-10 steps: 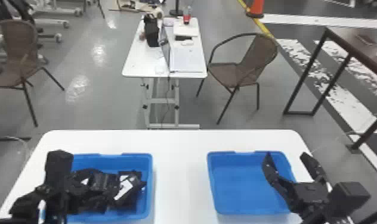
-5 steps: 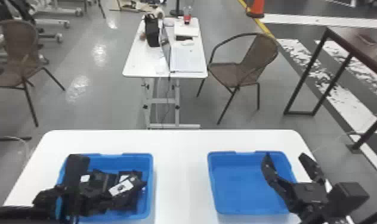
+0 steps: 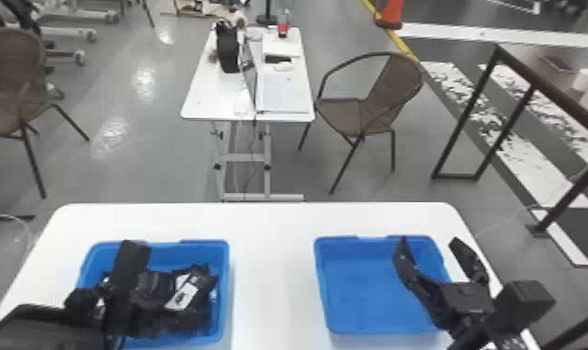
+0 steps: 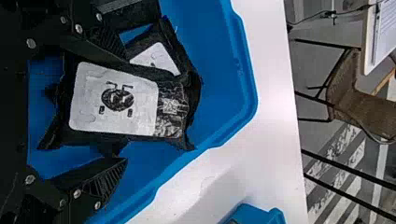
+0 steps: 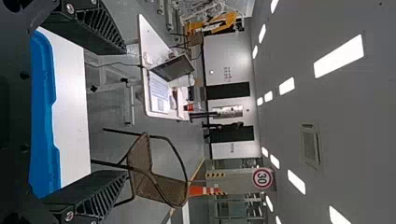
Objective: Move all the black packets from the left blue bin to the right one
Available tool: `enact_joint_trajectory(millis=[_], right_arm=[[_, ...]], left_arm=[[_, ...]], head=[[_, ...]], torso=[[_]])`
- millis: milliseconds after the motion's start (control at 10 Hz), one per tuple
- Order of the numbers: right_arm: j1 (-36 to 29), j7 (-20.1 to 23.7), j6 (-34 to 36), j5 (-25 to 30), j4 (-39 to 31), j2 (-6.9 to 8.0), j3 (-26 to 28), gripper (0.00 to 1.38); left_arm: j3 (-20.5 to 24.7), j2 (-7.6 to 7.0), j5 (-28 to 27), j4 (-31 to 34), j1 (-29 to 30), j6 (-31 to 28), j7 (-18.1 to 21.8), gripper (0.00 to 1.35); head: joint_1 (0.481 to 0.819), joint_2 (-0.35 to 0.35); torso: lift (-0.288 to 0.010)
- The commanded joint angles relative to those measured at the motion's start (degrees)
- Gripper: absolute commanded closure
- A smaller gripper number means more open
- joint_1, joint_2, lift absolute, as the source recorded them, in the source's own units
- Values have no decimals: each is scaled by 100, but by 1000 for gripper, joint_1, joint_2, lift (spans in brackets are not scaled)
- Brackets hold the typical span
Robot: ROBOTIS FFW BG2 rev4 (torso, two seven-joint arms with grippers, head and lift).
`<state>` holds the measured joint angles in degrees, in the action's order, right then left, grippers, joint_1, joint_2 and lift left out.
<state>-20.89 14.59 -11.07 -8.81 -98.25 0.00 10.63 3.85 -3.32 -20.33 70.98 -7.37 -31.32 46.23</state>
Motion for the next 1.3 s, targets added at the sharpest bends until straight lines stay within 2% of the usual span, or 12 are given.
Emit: enact_joint_trajectory(millis=[0,100,200,300,400,500,700,800,900,1000,1100,1200], right_arm=[[6,0,0,-51,34,5,-26,102],[23,9,0,-77,60,5,-44,102],[32,44,0,-112,78,5,-53,102],[41,53,-9,-139,96,5,-53,102],[41,53,0,-147,104,5,-53,102],[41,53,0,-183,131,5,-53,102],[41,79,-53,-200,131,5,-53,102],[59,114,-53,-227,139,5,-53,102],[59,141,-62,-288,139,5,-53,102],[59,202,-62,-350,139,5,-53,102],[147,387,-97,-420,201,5,-61,101],[340,642,-97,-481,315,5,-70,101]], left_arm=[[125,86,-199,-5,-45,170,-8,739],[212,130,-296,-14,-63,311,-8,1053],[256,121,-296,-14,-63,425,-8,1119],[212,51,-322,-14,-54,425,36,1124],[81,-63,-401,-14,-63,434,132,1225],[72,-116,-436,-23,-36,645,185,1217],[353,-46,-718,285,183,1383,493,1219],[511,34,-753,935,509,1497,528,1219],[784,139,-507,1419,825,1954,624,1219],[880,209,-6,1603,974,2517,695,1217],[793,209,733,1506,1010,2781,668,1217],[634,271,1067,1366,957,2965,580,1217]], head=[[695,-117],[695,-113],[695,-110],[695,-103],[695,-97],[695,-94],[695,-92],[695,-93],[695,-88],[695,-84],[695,-89],[695,-95]], torso=[[0],[0],[0],[0],[0],[0],[0],[0],[0],[0],[0],[0]])
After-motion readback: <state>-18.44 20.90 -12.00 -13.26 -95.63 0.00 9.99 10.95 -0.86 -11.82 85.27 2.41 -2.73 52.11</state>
